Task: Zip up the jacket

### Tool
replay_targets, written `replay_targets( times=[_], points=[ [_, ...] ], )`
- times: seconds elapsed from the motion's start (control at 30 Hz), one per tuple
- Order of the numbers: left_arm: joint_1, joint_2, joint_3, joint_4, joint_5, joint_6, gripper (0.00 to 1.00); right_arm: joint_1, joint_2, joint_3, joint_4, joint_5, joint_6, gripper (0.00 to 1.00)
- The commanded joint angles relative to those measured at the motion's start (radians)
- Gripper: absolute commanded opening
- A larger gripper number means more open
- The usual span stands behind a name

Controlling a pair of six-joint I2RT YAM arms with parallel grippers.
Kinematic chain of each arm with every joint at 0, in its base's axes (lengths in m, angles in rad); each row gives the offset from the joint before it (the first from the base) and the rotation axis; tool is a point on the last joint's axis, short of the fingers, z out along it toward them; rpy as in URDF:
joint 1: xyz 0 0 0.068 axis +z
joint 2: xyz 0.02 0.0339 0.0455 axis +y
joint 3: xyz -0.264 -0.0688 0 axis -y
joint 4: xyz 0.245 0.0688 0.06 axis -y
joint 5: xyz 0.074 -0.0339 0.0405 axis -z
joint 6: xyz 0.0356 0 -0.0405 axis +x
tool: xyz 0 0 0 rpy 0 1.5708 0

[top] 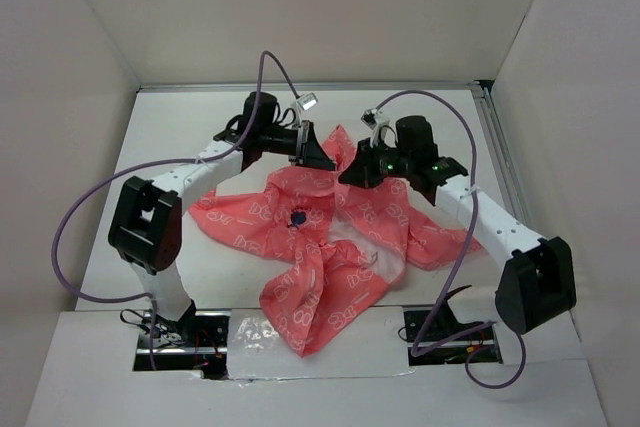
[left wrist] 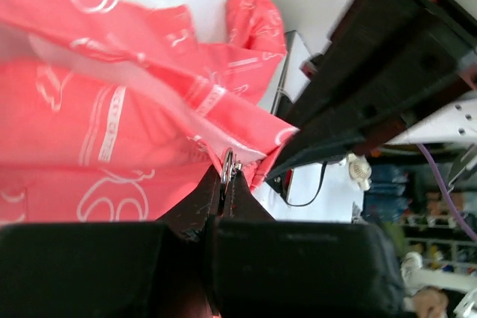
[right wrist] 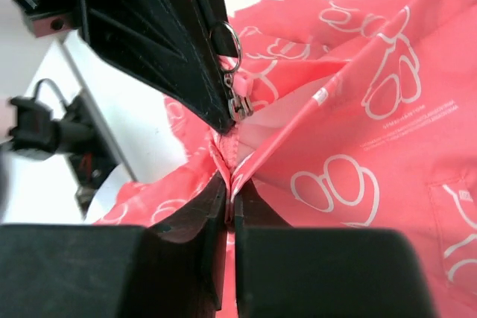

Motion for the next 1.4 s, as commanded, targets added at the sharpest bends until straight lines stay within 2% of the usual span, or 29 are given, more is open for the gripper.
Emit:
replay_targets(
  times=[0.0, 0.1, 0.2, 0.43, 0.47, 0.53, 0.57, 0.63, 0.77, 0.9, 1.03, 1.17, 1.37],
  points=[
    [0.058, -0.031, 0.040, -0.024, 0.020, 0.110, 0.00, -0.074, -0.024, 0.077, -0.124, -0.134, -0.052, 0.11],
    [0.073, -0.019, 0.077, -0.044, 0.004, 0.107, 0.00, -0.092, -0.015, 0.082, -0.170, -0.187, -0.064, 0.12],
    [0.119, -0.014, 0.077, -0.014, 0.028, 0.075, 0.00, -0.107, -0.028, 0.057, -0.192, -0.172, -0.075, 0.12],
    [0.153, -0.010, 0.122, -0.038, 0.022, 0.122, 0.00, -0.123, -0.068, 0.040, -0.216, -0.149, -0.067, 0.22],
    [0.158, -0.011, 0.122, -0.037, 0.020, 0.136, 0.00, -0.126, -0.073, 0.039, -0.219, -0.132, -0.061, 0.22],
    [0.159, -0.016, 0.122, -0.025, 0.063, 0.145, 0.00, -0.132, -0.094, 0.034, -0.210, -0.111, -0.050, 0.14],
    [0.158, -0.014, 0.125, -0.012, 0.094, 0.156, 0.00, -0.132, -0.104, 0.036, -0.186, -0.104, -0.036, 0.00],
    [0.138, -0.016, 0.120, 0.011, 0.238, 0.183, 0.00, -0.129, -0.117, 0.046, -0.132, -0.121, 0.012, 0.00],
    [0.094, -0.036, 0.119, 0.000, 0.347, 0.274, 0.00, -0.121, -0.093, 0.138, -0.112, -0.190, 0.028, 0.00],
    [0.083, -0.049, 0.105, 0.012, 0.471, 0.277, 0.00, -0.106, -0.049, 0.210, -0.150, -0.258, -0.025, 0.00],
    [0.081, -0.034, 0.146, -0.037, 0.497, 0.317, 0.00, -0.091, -0.027, 0.226, -0.187, -0.299, -0.065, 0.00],
    [0.083, -0.013, 0.166, -0.052, 0.528, 0.308, 0.00, -0.052, -0.021, 0.224, -0.178, -0.246, -0.095, 0.00],
    [0.078, 0.020, 0.215, -0.141, 0.510, 0.337, 0.00, -0.031, 0.039, 0.290, -0.239, -0.327, -0.177, 0.00]
  ],
)
